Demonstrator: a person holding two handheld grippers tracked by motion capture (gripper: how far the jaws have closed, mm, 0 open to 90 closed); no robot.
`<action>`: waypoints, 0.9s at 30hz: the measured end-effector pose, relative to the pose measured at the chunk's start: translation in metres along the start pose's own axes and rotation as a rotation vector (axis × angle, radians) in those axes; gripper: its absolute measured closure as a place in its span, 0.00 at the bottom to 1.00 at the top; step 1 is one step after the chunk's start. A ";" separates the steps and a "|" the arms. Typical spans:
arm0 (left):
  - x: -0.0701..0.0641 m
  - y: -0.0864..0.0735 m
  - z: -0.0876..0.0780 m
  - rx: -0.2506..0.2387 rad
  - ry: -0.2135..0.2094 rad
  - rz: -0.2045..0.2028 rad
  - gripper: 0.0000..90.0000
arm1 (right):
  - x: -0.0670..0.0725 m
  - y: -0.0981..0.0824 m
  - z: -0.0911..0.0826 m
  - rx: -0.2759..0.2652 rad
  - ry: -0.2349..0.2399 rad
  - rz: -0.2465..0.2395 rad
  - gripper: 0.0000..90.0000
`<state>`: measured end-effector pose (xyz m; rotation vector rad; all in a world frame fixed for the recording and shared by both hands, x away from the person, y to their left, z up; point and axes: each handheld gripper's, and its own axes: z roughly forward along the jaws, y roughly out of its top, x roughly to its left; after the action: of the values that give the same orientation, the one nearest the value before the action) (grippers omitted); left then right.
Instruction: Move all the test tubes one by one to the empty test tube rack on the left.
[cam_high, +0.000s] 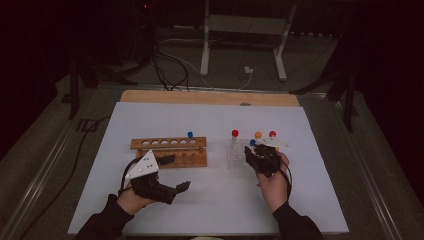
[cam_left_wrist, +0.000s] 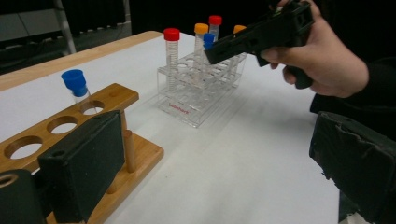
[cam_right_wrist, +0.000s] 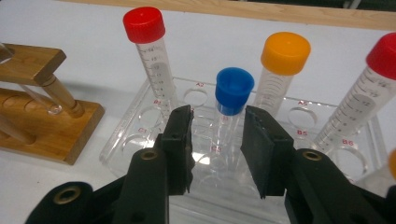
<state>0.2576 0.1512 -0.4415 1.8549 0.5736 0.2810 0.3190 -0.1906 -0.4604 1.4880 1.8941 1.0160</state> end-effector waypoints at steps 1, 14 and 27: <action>0.000 0.000 0.000 0.000 -0.002 -0.002 0.05 | 0.000 0.000 0.001 -0.001 -0.004 -0.004 0.73; 0.001 0.000 -0.001 -0.001 0.000 -0.004 0.05 | -0.001 0.003 0.011 0.022 -0.029 -0.011 0.85; 0.003 -0.002 0.000 0.006 -0.002 -0.006 0.05 | 0.003 0.009 -0.005 -0.045 -0.033 -0.057 0.86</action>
<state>0.2597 0.1533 -0.4431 1.8591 0.5792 0.2734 0.3195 -0.1884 -0.4500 1.4092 1.8676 0.9953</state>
